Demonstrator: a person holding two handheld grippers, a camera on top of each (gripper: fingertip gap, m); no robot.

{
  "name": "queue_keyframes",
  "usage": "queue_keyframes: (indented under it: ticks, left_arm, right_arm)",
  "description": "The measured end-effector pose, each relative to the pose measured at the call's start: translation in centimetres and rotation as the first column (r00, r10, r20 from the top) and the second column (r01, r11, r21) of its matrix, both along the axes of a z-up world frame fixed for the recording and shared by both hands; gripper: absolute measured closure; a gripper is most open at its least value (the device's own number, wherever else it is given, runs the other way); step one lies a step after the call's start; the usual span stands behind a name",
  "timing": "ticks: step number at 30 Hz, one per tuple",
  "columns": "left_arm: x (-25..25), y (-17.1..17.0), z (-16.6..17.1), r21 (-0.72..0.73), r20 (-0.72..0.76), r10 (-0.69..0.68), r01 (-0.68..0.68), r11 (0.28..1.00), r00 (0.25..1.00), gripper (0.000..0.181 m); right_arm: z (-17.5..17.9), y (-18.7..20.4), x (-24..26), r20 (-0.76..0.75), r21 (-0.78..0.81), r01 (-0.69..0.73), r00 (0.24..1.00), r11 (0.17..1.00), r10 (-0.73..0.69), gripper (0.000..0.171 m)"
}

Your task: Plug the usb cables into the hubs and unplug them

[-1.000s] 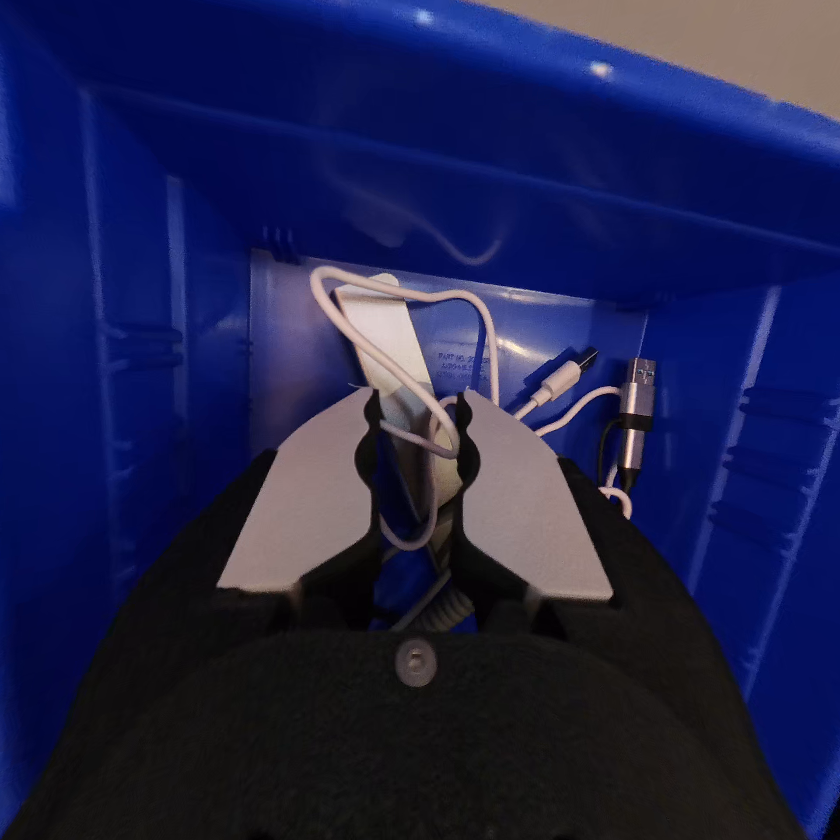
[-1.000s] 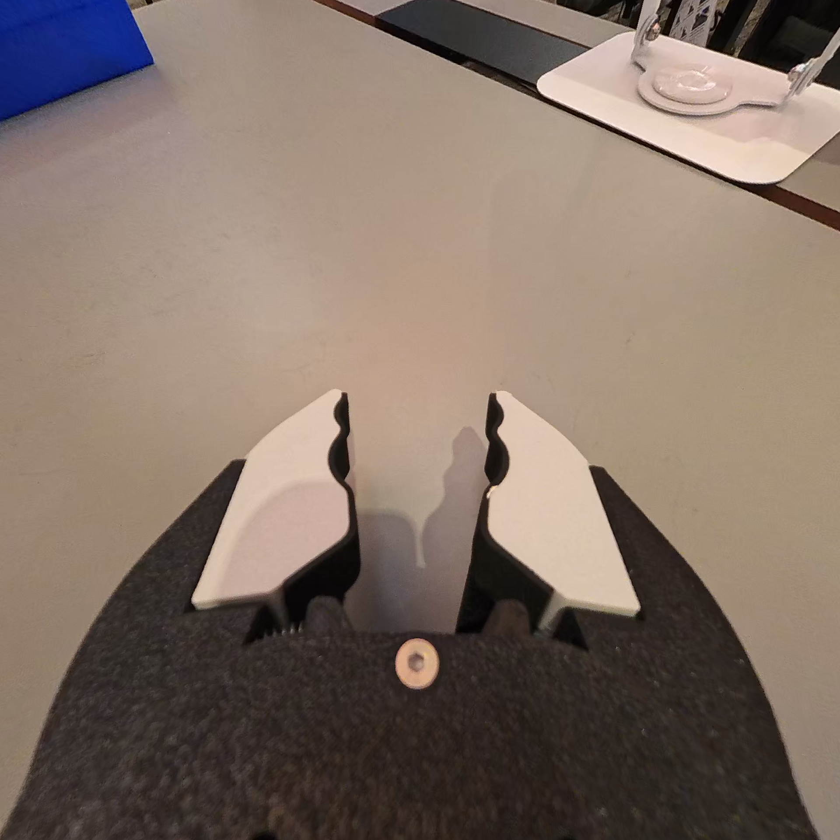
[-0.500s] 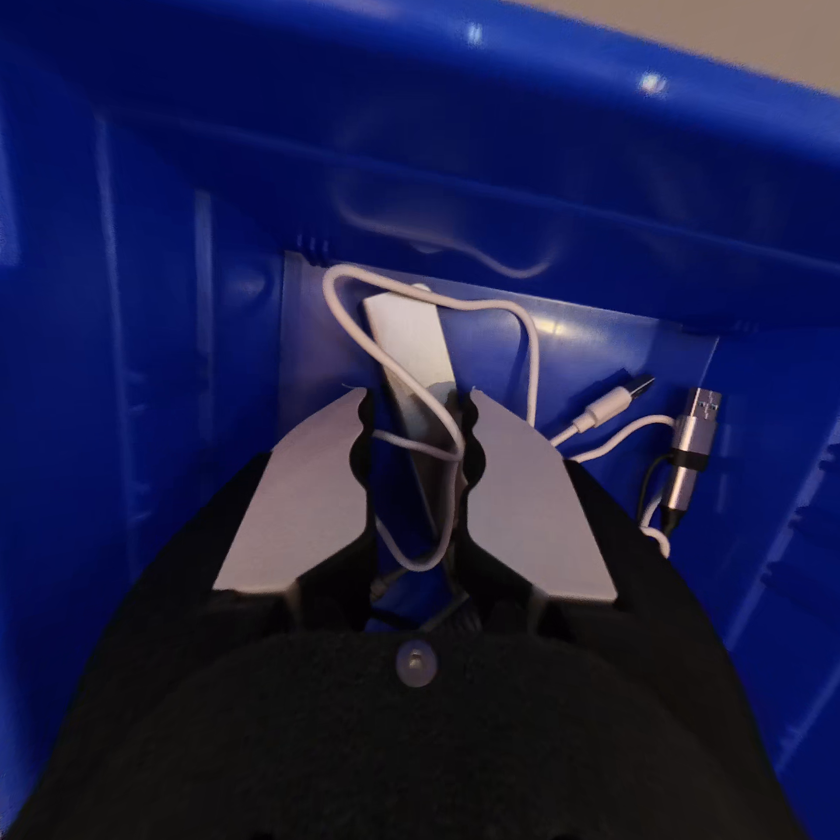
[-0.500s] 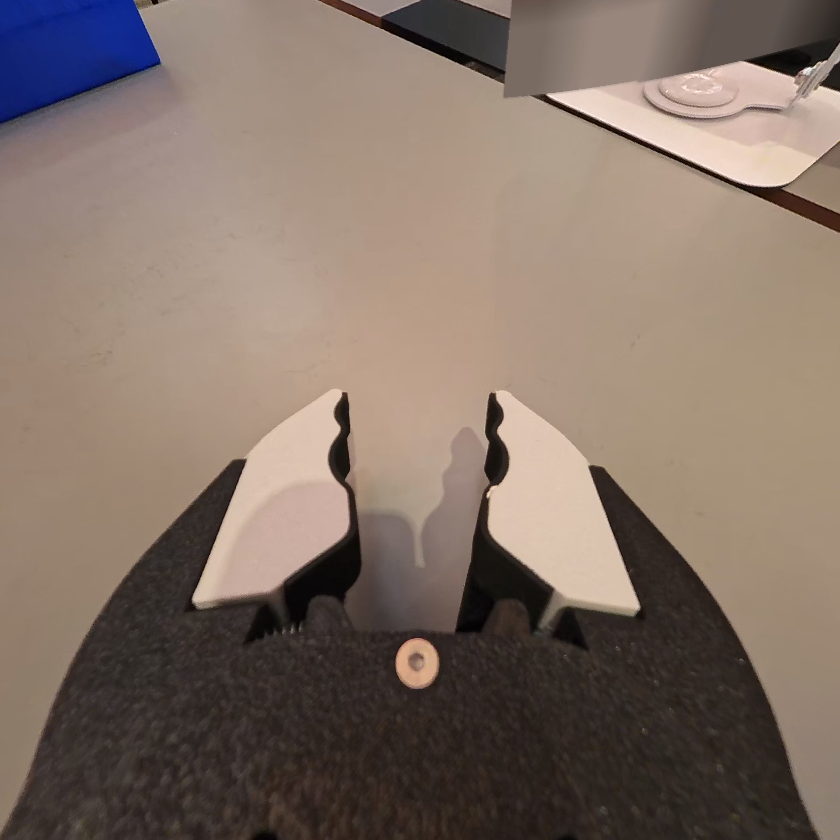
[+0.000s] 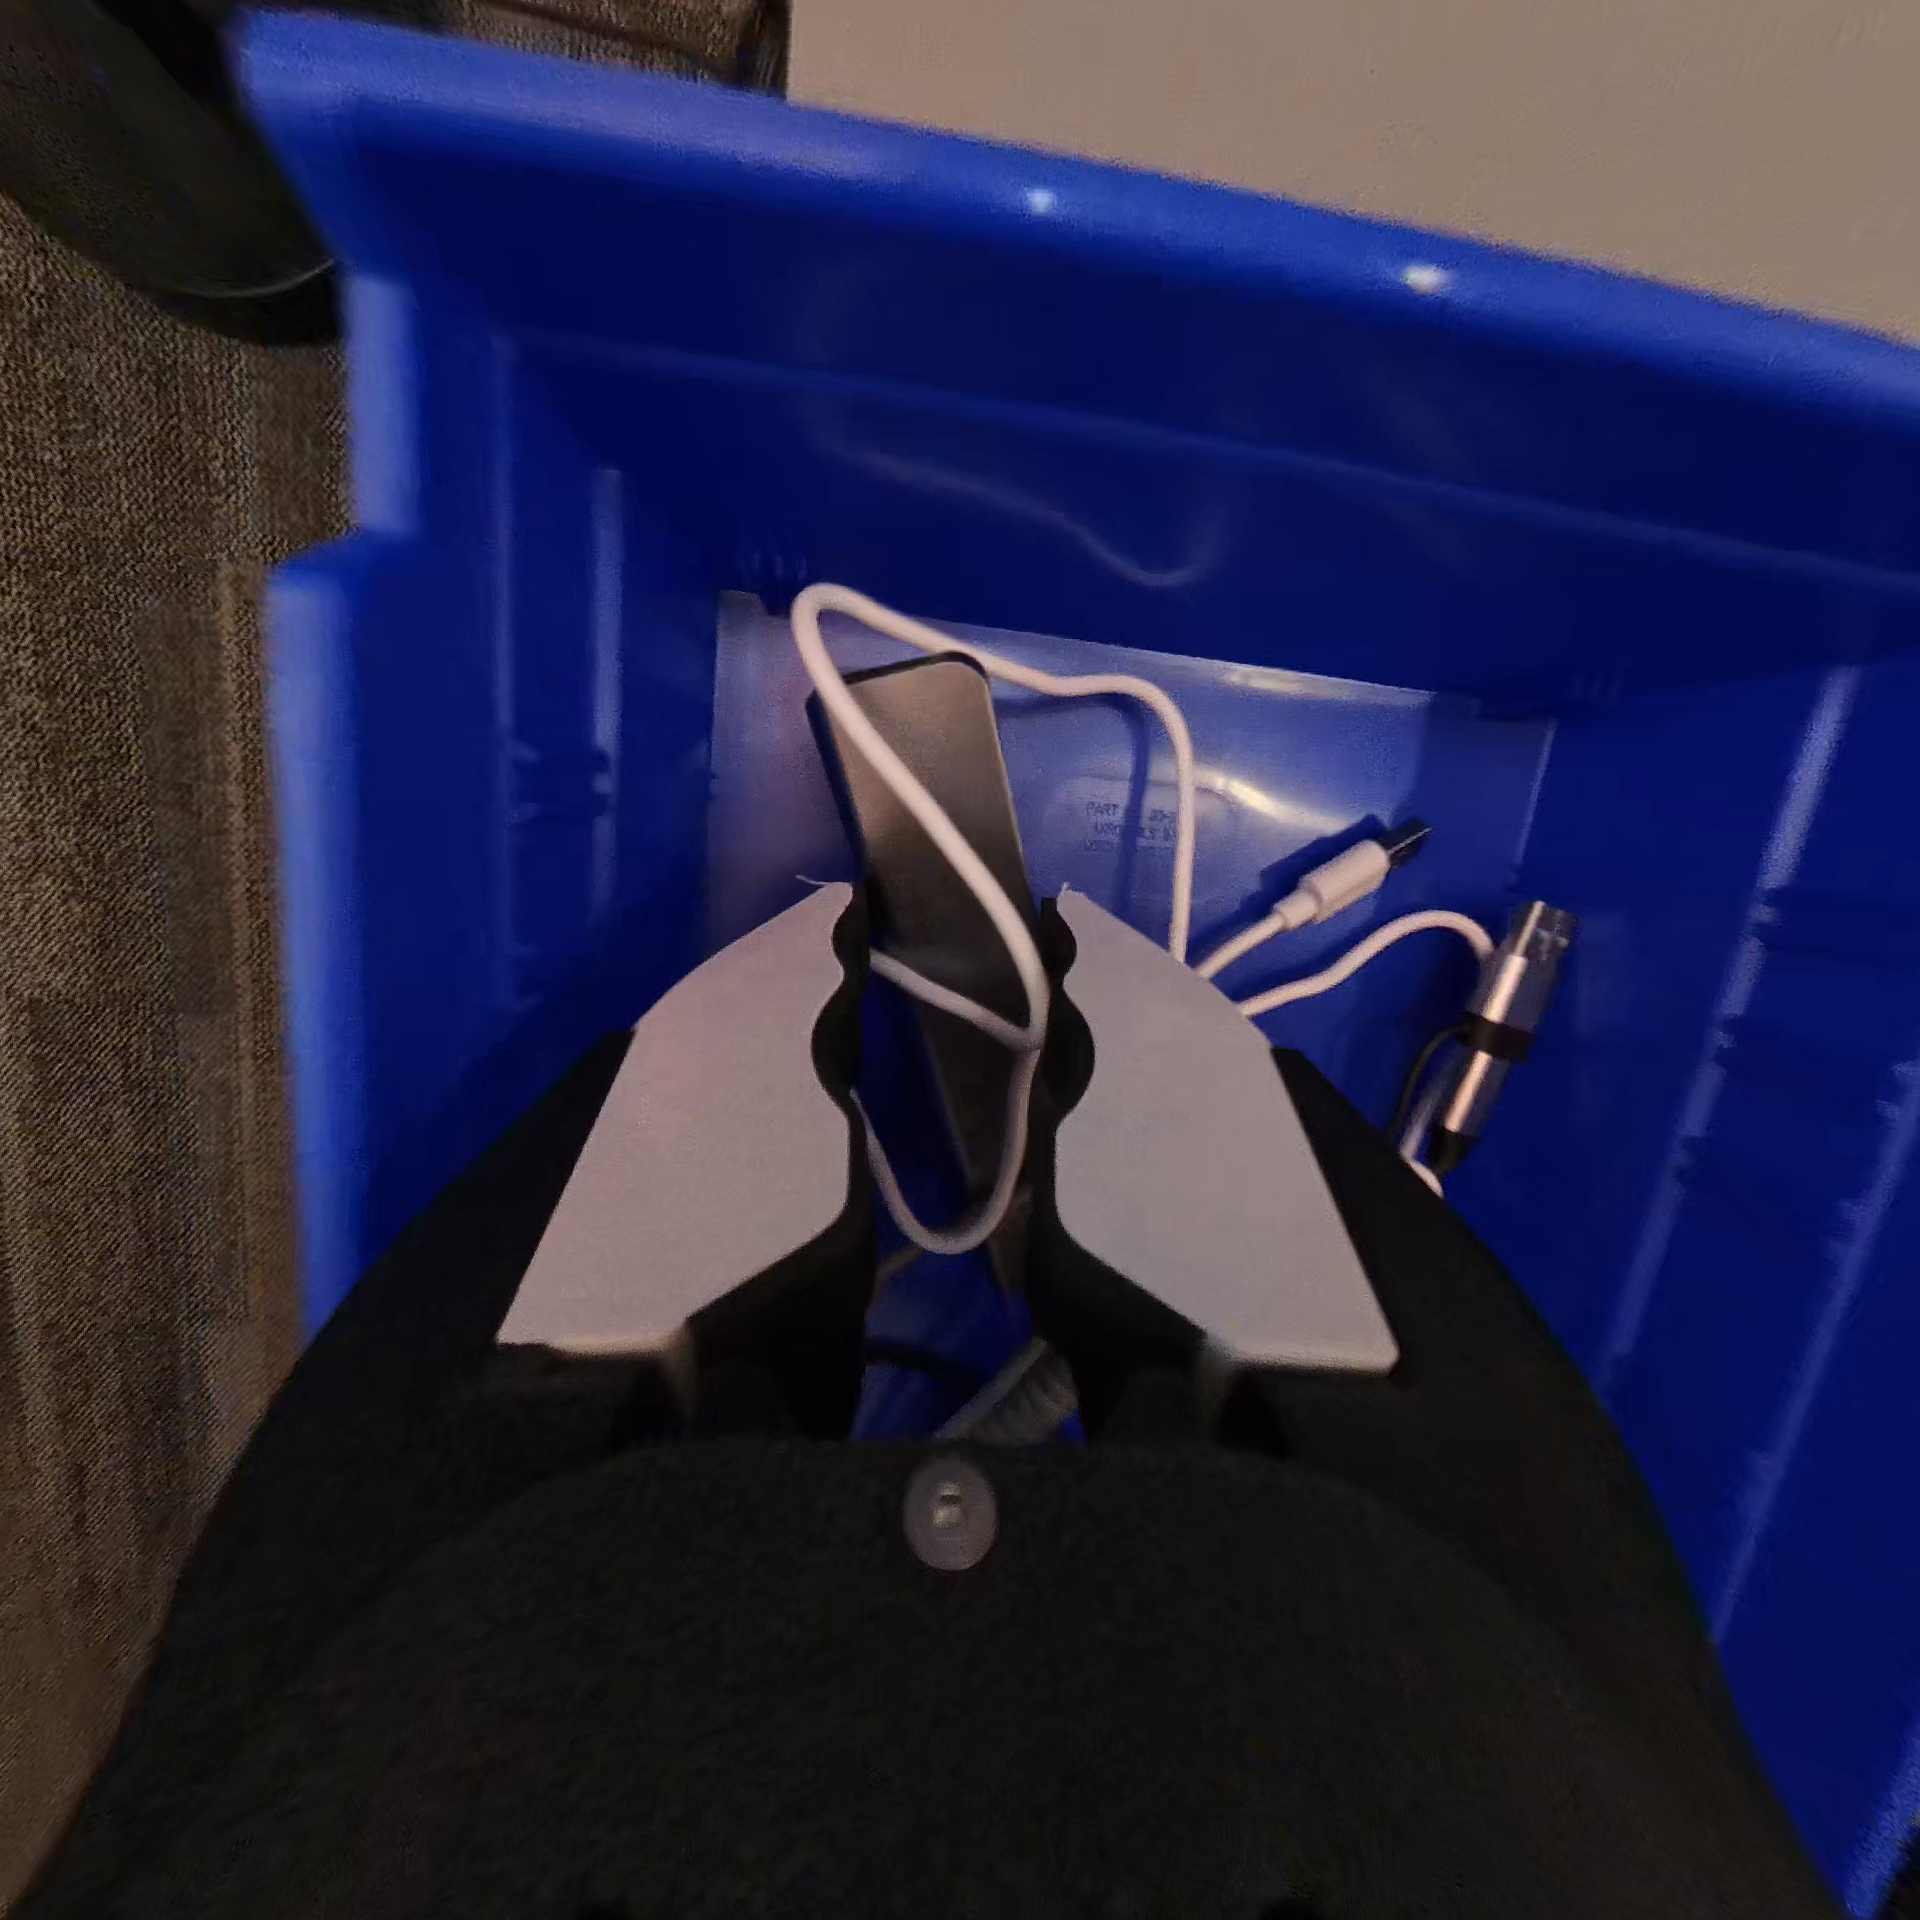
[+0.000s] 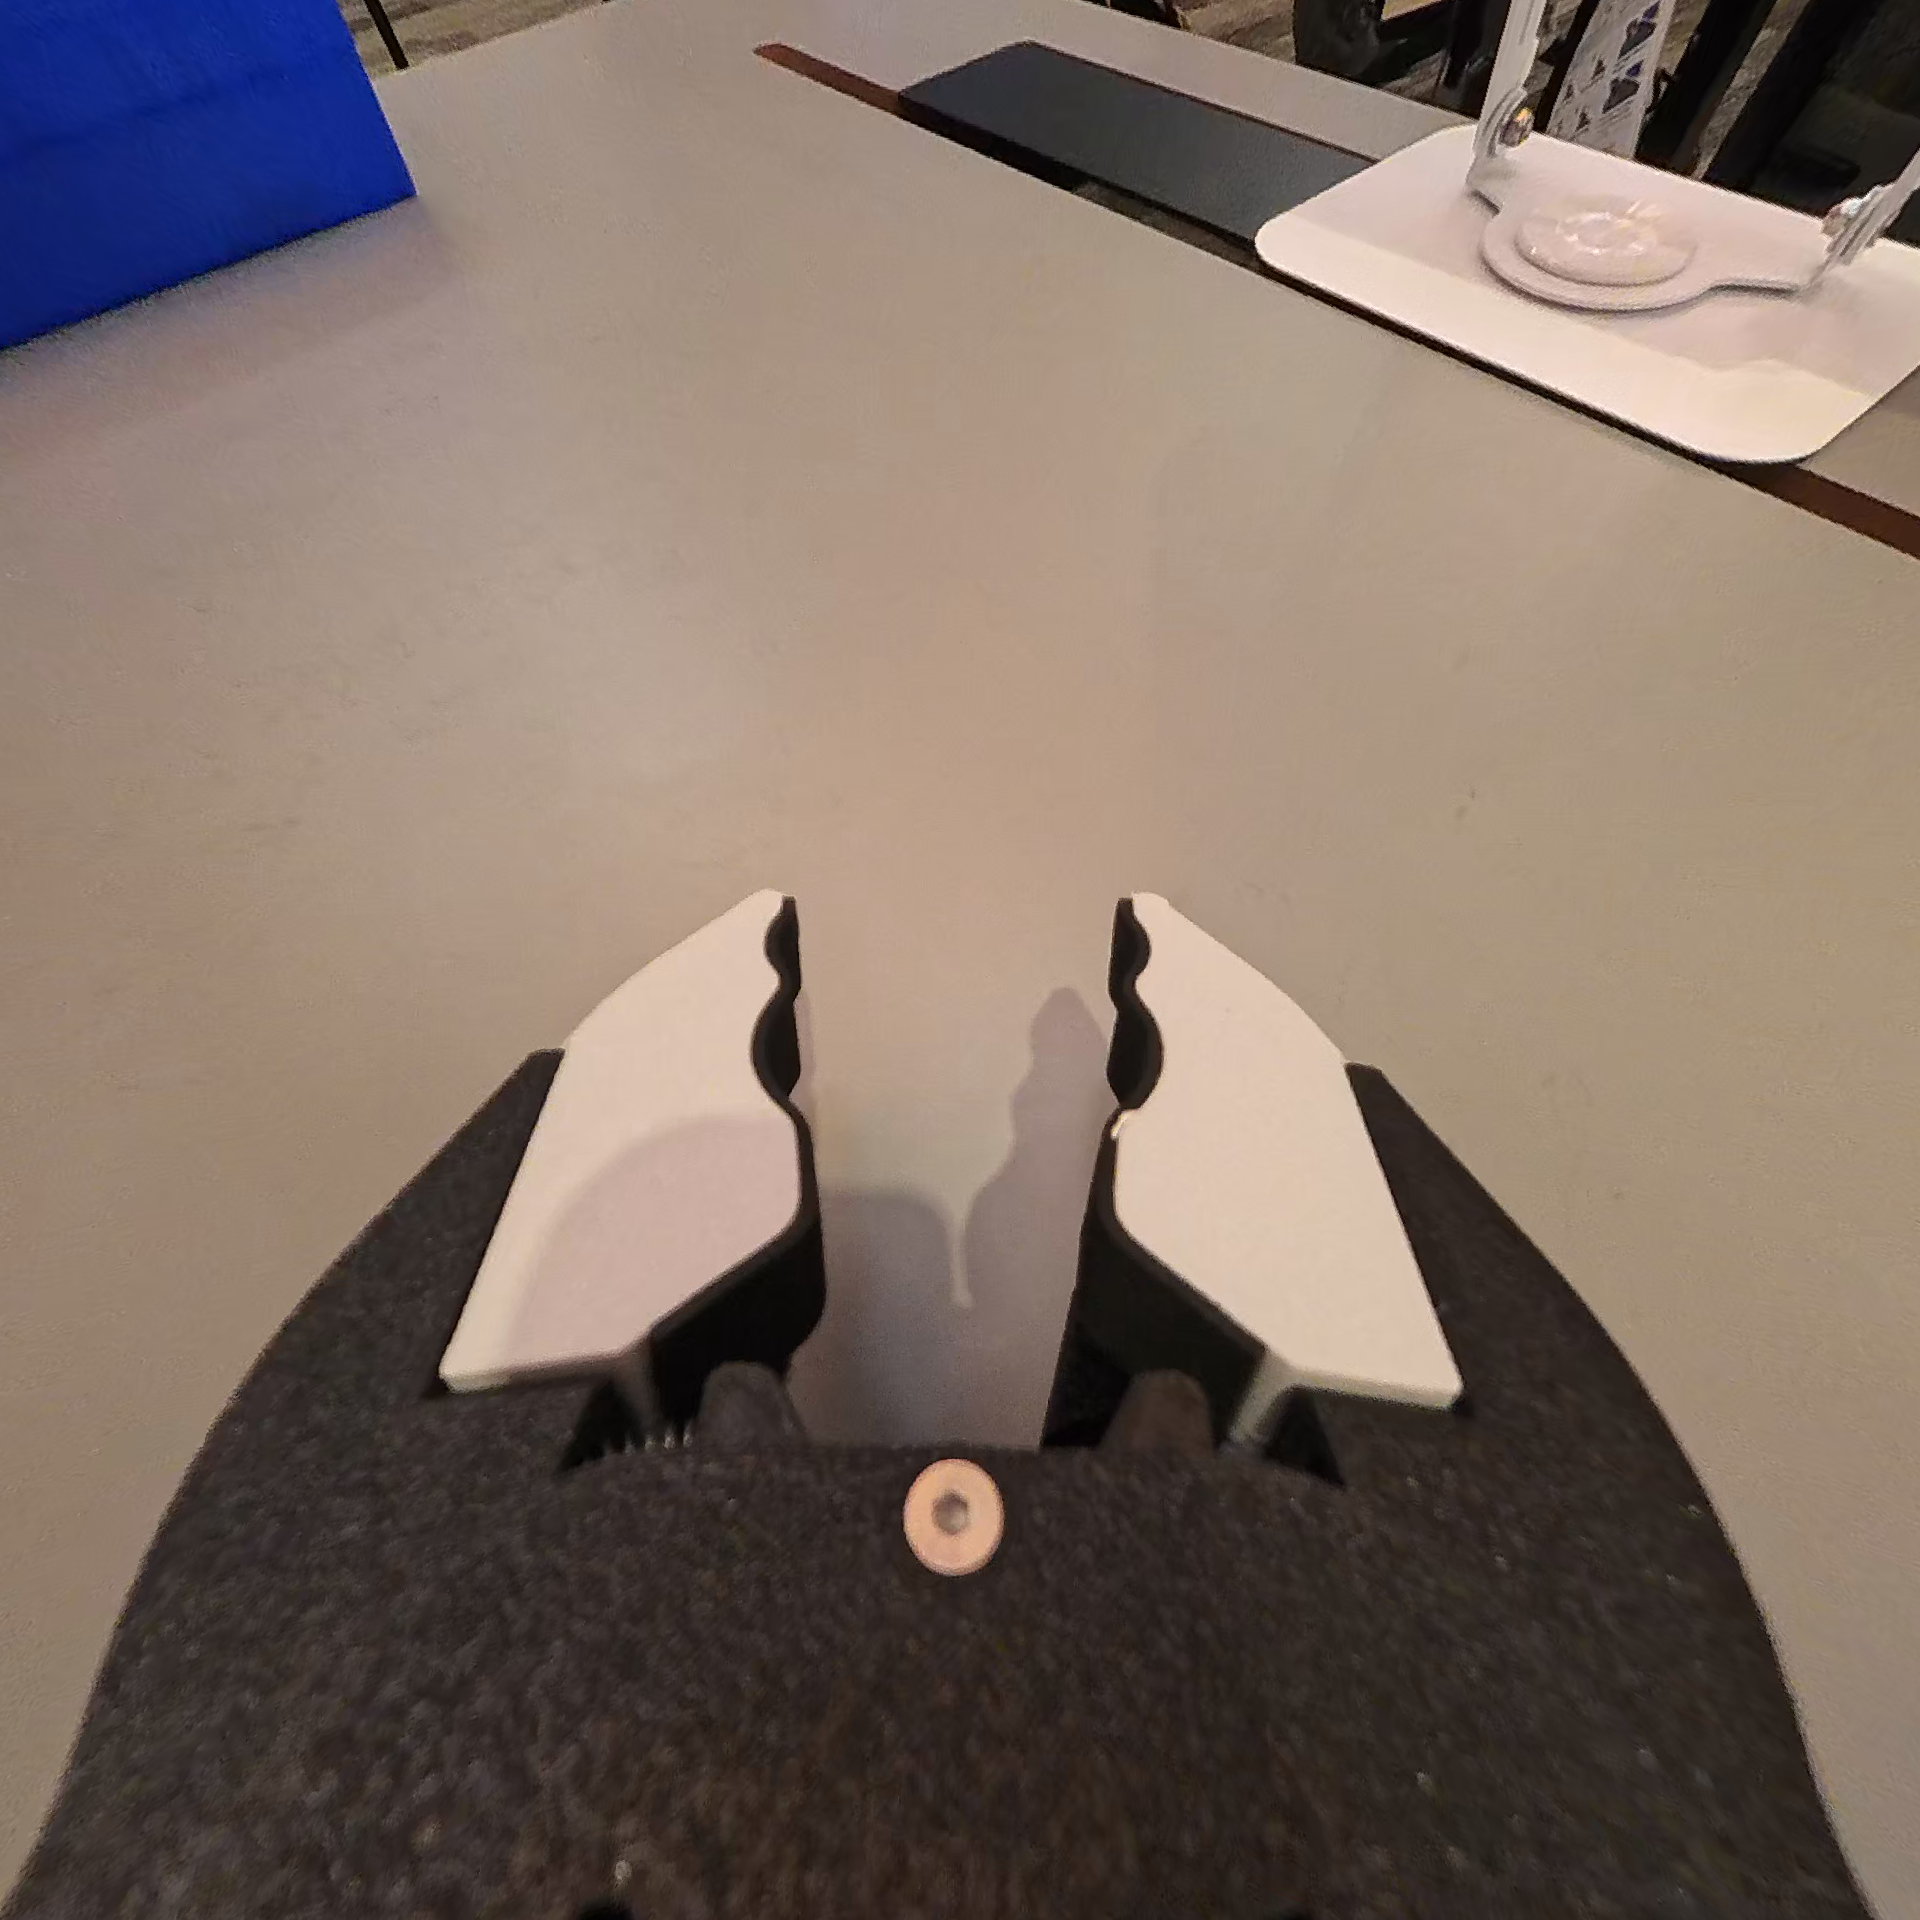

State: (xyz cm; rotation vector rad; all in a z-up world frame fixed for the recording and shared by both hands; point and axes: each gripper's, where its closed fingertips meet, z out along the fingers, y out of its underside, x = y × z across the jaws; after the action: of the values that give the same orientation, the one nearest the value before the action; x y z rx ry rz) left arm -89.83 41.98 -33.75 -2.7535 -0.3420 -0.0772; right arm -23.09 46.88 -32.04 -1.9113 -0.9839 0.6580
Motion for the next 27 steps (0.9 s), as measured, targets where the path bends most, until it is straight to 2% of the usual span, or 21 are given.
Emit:
queue_keyframes:
  ticks: [10,22,27]
  left_arm:
    - [-0.4,-1.8,7.9,0.113,-0.004,-0.048,0.048,0.992,0.999,0.153]
    - [1.0,-3.1,15.5,0.193,-0.060,-0.136,0.145,0.970,0.989,0.153]
    - [2.5,-4.1,16.4,0.174,-0.018,-0.215,0.215,0.961,0.976,0.153]
  right_arm:
    - [0.3,-0.2,-0.2,-0.011,0.006,-0.008,1.000,1.000,0.008,0.115]
    - [0.5,-0.2,-0.1,-0.024,0.006,-0.008,1.000,1.000,0.008,0.115]
    - [0.4,-0.3,-0.3,-0.019,0.003,-0.014,1.000,1.000,0.014,0.115]
